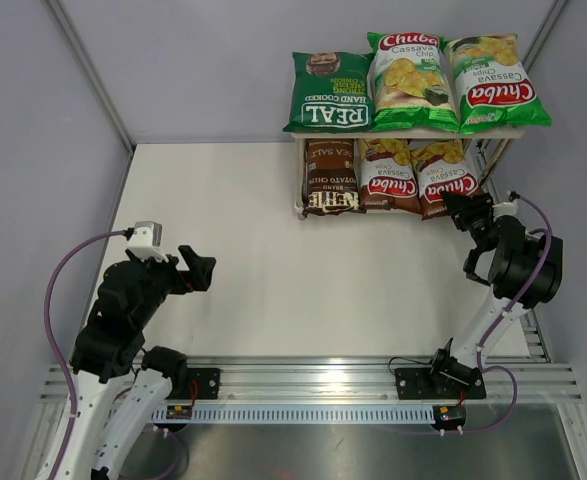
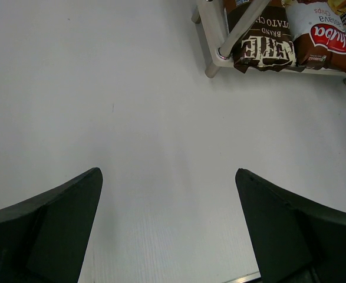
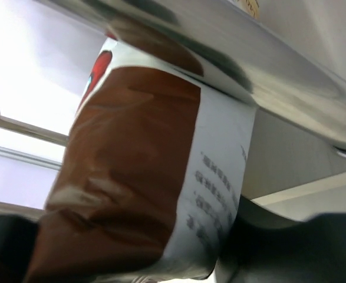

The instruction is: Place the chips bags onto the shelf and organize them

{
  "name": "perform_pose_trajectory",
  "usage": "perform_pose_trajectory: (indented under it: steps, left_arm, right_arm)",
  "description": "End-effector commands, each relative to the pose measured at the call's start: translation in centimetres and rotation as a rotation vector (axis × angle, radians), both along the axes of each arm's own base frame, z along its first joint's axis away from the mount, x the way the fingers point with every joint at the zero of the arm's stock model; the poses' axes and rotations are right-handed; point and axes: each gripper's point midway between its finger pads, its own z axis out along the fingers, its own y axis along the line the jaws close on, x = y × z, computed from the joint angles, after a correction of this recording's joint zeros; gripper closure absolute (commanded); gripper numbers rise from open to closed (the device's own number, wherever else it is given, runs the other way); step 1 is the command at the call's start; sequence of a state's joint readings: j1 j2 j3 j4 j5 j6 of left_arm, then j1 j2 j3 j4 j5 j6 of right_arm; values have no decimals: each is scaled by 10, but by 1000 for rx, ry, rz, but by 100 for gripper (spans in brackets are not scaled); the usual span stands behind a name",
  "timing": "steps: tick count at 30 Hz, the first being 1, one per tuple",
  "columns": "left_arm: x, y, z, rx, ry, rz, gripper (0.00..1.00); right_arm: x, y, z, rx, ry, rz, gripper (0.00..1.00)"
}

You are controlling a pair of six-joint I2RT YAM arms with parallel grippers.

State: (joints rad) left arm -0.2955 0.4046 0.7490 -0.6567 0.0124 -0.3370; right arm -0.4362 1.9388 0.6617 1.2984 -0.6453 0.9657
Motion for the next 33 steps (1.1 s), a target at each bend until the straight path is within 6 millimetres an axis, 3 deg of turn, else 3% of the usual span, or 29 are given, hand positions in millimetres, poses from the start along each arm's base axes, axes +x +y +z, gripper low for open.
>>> perform_pose_trajectory:
  steps: [1,3,8,13,14,17,20,21,26,33]
  left_arm:
    - [1,-4,11,-8,-53,-22,1]
    - [1,-4,11,-9,-53,-21,1]
    - [0,-3,13,-11,-62,-20,1]
    - [0,-4,12,-11,-59,-23,1]
    - [0,-4,14,-12,-63,-24,1]
    - [0,-4,14,-13,-66,-26,1]
    - [-1,-4,14,-13,-66,-27,1]
    - [-1,-4,14,-15,-67,-26,1]
    - [-1,-4,14,-15,-66,-24,1]
    - [-1,-3,13,-12,-63,-19,1]
  right_arm:
    - [1,6,43,-14,-153,52,42]
    - [1,5,41,6,-110,46,38]
    - [-3,-3,26,64,84,-24,14]
    - [-21,-8,4,86,285,-108,10]
    - [-24,-9,11,62,276,-121,10]
    - [-34,-18,2,59,346,-200,15]
    - [-34,-23,-3,63,371,-226,31]
    - [-31,-25,-1,63,367,-227,41]
    - [-19,-30,-5,81,334,-228,60]
    - [-6,-30,-9,128,308,-188,70]
